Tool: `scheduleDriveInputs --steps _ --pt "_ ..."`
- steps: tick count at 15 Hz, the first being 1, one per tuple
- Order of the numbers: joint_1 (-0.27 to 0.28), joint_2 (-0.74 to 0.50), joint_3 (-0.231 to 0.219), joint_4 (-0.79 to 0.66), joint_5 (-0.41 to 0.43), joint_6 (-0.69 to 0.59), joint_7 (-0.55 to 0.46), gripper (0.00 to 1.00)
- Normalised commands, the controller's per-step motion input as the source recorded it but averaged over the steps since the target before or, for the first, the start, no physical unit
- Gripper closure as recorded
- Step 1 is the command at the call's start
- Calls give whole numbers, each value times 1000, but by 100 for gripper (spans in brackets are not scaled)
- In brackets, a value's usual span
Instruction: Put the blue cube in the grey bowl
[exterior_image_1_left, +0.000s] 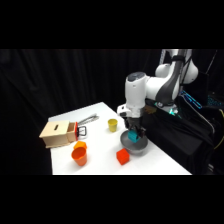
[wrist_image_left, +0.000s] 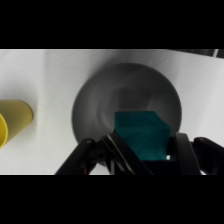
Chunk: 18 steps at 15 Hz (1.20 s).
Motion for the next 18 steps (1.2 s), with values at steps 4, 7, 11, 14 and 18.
scheduleDriveInputs --steps 4,7,11,14,18 --pt "17 19 34 -24 59 132 -4 17" --pt "13 -120 38 -42 66 18 -10 0" --pt "14 -316 47 -82 83 -180 -29 0" --pt "5 -396 22 -44 75 -357 -42 0" --pt "-31 -272 -36 115 22 -449 -24 0"
